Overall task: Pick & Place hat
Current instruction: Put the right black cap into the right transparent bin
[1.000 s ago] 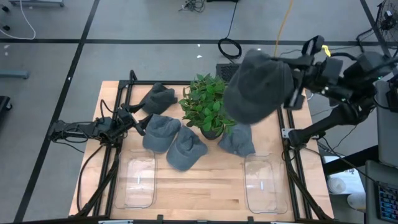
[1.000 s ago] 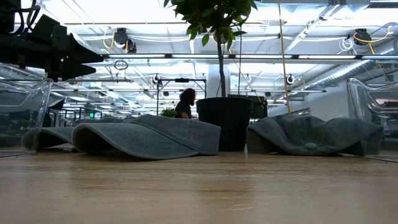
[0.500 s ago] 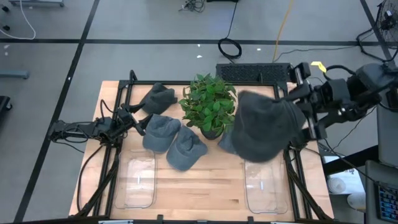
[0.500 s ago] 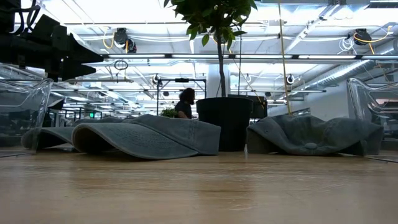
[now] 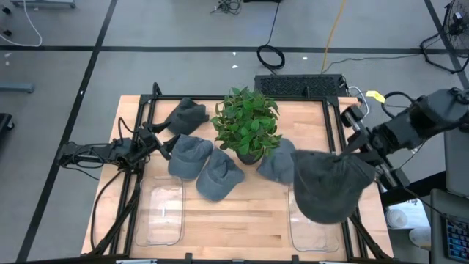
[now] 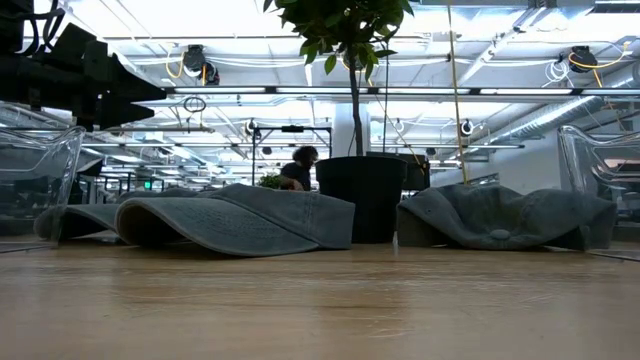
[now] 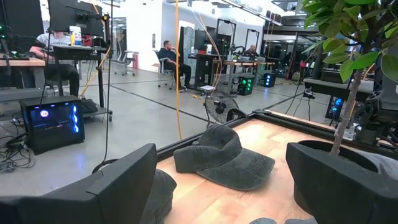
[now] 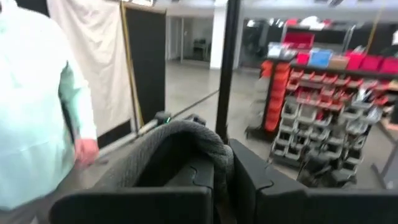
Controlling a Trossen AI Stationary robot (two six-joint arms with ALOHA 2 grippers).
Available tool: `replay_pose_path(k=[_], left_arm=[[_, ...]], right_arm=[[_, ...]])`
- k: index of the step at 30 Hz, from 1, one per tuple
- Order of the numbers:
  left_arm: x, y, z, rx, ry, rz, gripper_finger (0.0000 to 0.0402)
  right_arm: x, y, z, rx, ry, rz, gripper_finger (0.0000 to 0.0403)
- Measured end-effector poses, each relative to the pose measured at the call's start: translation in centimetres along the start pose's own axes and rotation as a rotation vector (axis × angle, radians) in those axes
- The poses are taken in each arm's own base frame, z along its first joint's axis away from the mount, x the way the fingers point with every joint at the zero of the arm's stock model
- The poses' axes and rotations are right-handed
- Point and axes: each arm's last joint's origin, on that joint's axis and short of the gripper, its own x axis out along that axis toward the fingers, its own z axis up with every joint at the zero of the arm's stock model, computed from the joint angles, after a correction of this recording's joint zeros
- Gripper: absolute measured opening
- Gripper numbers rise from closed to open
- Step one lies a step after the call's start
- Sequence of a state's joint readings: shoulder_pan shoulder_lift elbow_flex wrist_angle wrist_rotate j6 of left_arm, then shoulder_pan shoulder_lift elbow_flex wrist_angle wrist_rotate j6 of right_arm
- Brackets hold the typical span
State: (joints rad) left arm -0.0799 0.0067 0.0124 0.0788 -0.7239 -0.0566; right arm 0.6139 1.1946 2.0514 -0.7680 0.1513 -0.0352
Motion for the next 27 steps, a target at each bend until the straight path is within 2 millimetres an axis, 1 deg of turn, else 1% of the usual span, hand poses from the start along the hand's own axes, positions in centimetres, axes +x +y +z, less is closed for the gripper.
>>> replay_pose_path(k=[5,9,14,17,27], left_arm=[[0.0,0.0,0.0,0.0,-0.001,0.0,0.0365],[0.0,0.0,0.0,0.0,0.0,0.0,0.0365],[0.0,0.0,0.0,0.0,0.0,0.0,0.0365],[0.0,0.0,0.0,0.0,0.0,0.0,0.0365],[0.0,0.0,0.0,0.0,0.0,0.0,0.0365]], right_arm=[[-0.2,0.4,-1.0,0.019,0.106,0.034,0.0011],[-0.5,0.8,-1.9,0.022,0.202,0.106,0.0011],[-0.4,1.4,-3.0,-0.025,0.29,0.235,0.0011],[-0.6,1.6,-3.4,-0.049,0.33,0.286,0.0011],[-1.5,1.4,-3.8,-0.172,0.365,0.308,0.0011]])
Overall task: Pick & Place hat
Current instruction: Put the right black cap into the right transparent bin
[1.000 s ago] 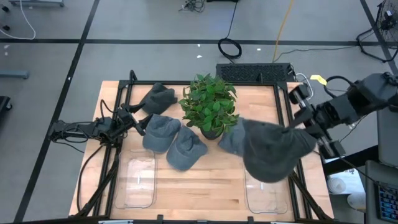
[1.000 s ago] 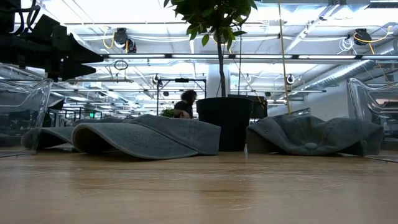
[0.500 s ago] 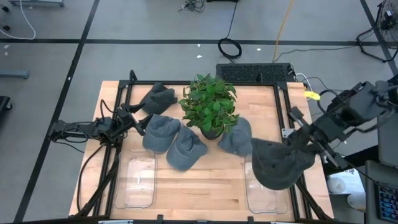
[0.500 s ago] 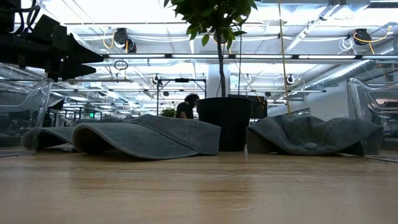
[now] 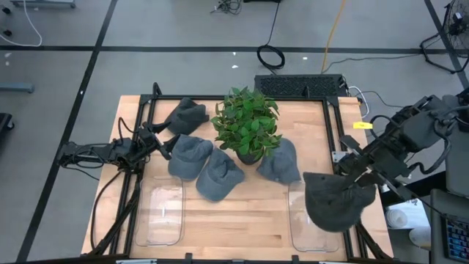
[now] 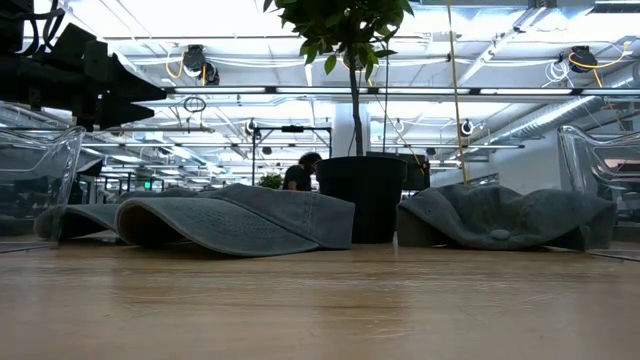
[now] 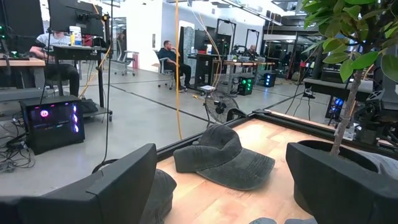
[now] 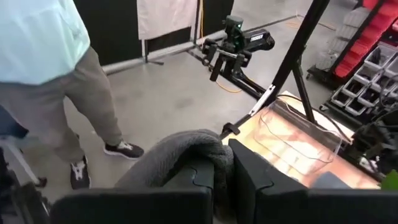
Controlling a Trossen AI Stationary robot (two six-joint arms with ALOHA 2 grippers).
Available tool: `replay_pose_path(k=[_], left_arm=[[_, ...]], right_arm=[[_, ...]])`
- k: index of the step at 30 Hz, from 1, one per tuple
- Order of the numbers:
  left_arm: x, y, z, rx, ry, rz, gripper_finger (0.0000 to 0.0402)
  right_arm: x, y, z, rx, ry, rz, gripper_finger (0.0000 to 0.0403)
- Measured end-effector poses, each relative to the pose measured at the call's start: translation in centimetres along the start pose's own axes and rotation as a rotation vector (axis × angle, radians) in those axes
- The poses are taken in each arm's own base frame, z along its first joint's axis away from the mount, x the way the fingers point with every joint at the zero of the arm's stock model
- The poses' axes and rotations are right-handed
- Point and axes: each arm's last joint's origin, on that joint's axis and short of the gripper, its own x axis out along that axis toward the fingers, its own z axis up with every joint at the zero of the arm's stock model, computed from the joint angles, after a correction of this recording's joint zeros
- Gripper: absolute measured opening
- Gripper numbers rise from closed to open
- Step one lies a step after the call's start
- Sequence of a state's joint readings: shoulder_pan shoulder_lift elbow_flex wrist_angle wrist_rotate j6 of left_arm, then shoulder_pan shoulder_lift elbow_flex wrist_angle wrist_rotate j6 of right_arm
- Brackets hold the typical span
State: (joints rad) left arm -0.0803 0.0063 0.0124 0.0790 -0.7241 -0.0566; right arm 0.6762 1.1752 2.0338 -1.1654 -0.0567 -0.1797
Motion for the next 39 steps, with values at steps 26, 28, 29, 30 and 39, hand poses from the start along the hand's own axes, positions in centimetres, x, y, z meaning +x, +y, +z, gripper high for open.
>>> replay_pose_path(k=[26,28,29,30,39], left_arm=[[0.0,0.0,0.0,0.0,0.0,0.0,0.0365],[0.0,0.0,0.0,0.0,0.0,0.0,0.0365],[0.0,0.0,0.0,0.0,0.0,0.0,0.0365],[0.0,0.0,0.0,0.0,0.0,0.0,0.0365],[0.0,0.0,0.0,0.0,0.0,0.001,0.0365]], right_arm=[[1.6,0.0,-7.6,-0.295,0.515,-0.114,0.0011],[1.7,0.2,-8.3,-0.344,0.536,-0.093,0.0011],[1.7,0.2,-8.6,-0.37,0.548,-0.082,0.0011],[1.8,0.3,-8.8,-0.398,0.558,-0.072,0.0011],[3.2,0.4,-10.4,-0.662,0.634,0.042,0.0011]])
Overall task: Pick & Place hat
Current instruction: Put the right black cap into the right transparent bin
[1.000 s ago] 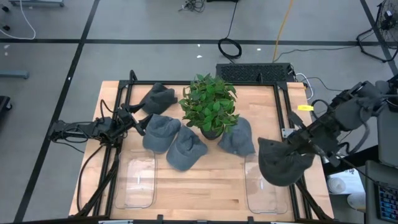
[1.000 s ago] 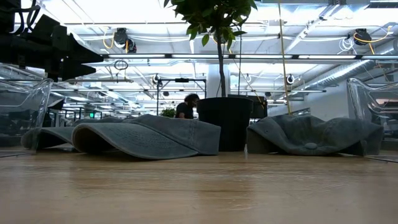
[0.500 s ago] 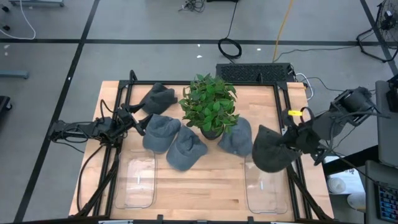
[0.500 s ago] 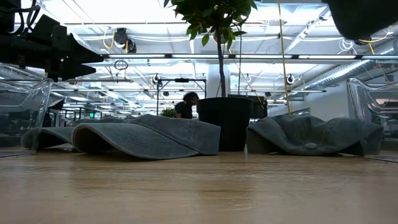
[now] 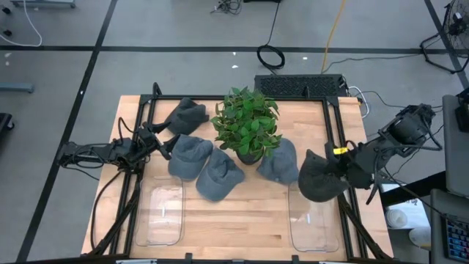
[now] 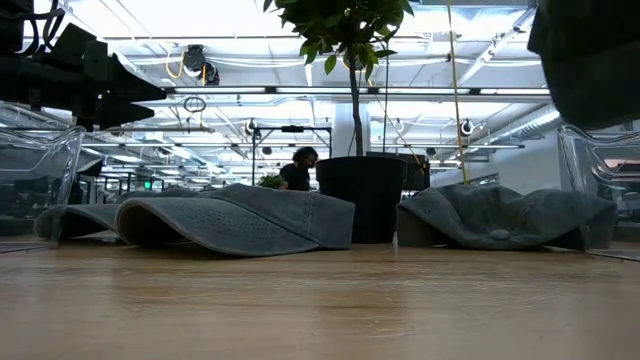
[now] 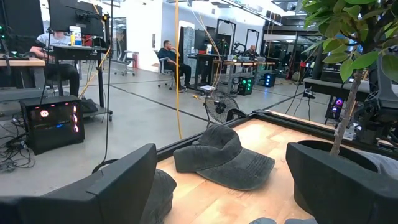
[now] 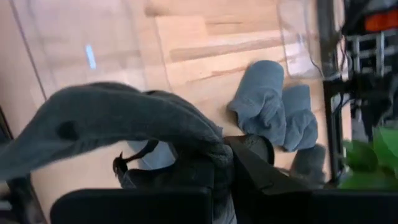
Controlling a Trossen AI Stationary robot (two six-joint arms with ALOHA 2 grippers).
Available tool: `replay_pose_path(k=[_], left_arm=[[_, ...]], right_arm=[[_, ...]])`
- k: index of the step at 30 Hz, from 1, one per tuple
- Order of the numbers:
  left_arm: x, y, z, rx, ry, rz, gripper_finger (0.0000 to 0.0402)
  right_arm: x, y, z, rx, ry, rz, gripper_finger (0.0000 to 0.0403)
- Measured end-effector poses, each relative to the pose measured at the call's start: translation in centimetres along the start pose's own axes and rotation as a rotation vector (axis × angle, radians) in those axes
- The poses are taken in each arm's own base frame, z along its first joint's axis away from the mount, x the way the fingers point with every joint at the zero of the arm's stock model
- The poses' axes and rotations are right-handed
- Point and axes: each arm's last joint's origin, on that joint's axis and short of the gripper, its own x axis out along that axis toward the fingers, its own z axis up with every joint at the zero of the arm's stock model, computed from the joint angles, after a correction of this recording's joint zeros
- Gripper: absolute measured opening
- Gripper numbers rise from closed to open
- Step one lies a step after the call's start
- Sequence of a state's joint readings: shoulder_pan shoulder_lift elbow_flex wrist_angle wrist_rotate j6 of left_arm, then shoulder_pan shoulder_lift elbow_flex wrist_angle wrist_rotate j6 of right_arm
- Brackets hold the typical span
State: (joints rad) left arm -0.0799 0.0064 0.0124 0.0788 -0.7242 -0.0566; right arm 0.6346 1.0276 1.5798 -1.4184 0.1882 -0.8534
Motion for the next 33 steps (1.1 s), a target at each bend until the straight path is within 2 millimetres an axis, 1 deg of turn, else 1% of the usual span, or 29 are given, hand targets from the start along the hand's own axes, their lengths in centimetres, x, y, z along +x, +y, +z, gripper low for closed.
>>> replay_pose_path(k=[2,6,10,14,20,26,28,33], left_arm=[[0.0,0.0,0.0,0.0,0.0,0.0,0.0365],[0.0,0.0,0.0,0.0,0.0,0.0,0.0365],[0.0,0.0,0.0,0.0,0.0,0.0,0.0365],[0.0,0.0,0.0,0.0,0.0,0.0,0.0365],[0.0,0.0,0.0,0.0,0.0,0.0,0.0365],[0.0,0.0,0.0,0.0,0.0,0.0,0.0365],[0.0,0.0,0.0,0.0,0.0,0.0,0.0365],[0.0,0.0,0.0,0.0,0.0,0.0,0.0365]], right_arm=[[0.4,0.1,0.0,-0.073,0.016,0.008,0.0011],[1.3,0.5,0.0,-0.13,0.024,0.045,0.0011],[2.4,0.9,-0.2,-0.248,0.046,0.078,0.0011],[3.2,1.2,-0.2,-0.358,0.034,0.07,0.0011],[4.3,2.4,-0.9,-0.446,0.044,0.096,0.0011],[5.8,3.4,-0.8,-0.56,-0.011,0.041,0.0011],[6.4,3.8,-0.7,-0.572,-0.034,0.026,0.0011],[7.4,5.0,-1.1,-0.578,-0.045,0.023,0.0011]])
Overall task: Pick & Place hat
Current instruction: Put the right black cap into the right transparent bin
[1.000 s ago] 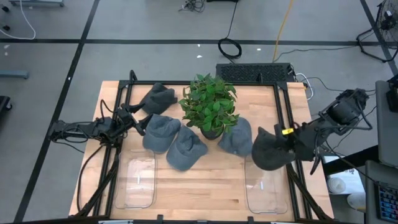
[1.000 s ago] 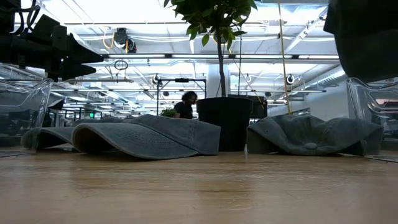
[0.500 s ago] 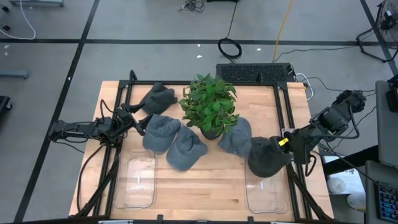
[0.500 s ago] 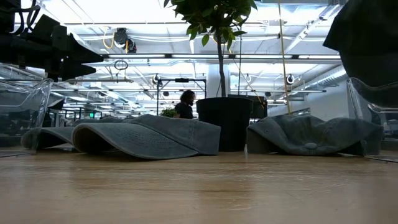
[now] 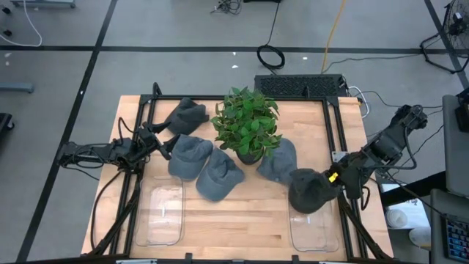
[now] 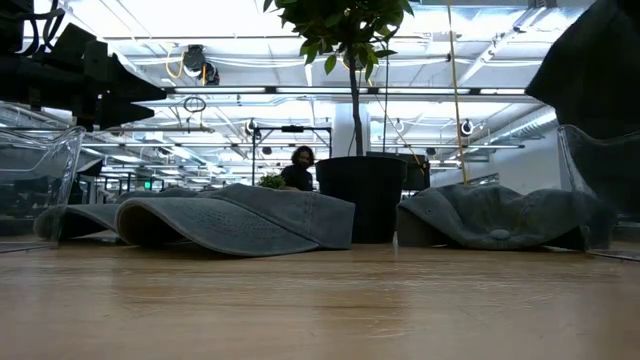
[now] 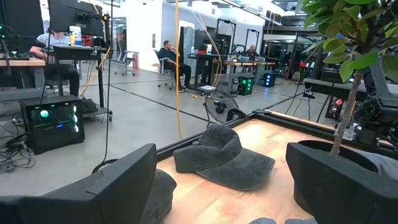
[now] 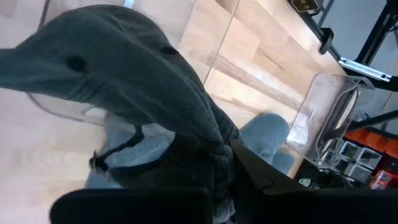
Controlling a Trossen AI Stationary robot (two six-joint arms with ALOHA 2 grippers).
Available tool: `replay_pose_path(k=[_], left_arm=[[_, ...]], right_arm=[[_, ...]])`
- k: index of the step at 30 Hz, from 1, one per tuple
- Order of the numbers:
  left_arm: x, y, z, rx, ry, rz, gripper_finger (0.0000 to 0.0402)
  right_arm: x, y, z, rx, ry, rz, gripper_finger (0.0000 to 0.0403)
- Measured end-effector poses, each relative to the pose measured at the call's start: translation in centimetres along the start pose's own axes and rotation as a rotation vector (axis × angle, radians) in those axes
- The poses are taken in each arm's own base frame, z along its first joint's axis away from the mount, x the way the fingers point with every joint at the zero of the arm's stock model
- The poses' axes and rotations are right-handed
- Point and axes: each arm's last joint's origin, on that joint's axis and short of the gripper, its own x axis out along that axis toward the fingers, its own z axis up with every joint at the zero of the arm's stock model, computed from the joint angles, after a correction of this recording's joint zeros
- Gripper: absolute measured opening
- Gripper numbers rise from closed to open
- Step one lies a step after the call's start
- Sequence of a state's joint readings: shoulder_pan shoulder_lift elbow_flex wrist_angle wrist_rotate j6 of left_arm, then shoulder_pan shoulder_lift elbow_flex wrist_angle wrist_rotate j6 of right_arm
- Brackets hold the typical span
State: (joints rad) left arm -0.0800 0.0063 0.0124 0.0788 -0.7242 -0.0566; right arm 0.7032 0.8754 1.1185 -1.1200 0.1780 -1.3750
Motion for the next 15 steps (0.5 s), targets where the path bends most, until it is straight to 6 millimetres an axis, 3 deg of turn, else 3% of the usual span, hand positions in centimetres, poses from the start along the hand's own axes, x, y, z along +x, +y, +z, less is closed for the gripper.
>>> replay_pose_path(k=[8,15], left_arm=[[0.0,0.0,0.0,0.0,0.0,0.0,0.0365],[0.0,0.0,0.0,0.0,0.0,0.0,0.0365]], right_arm=[[1.5,1.2,0.6,-0.016,-0.055,-0.034,0.0011],[2.0,3.5,-0.3,-0.003,0.009,0.002,0.0024]])
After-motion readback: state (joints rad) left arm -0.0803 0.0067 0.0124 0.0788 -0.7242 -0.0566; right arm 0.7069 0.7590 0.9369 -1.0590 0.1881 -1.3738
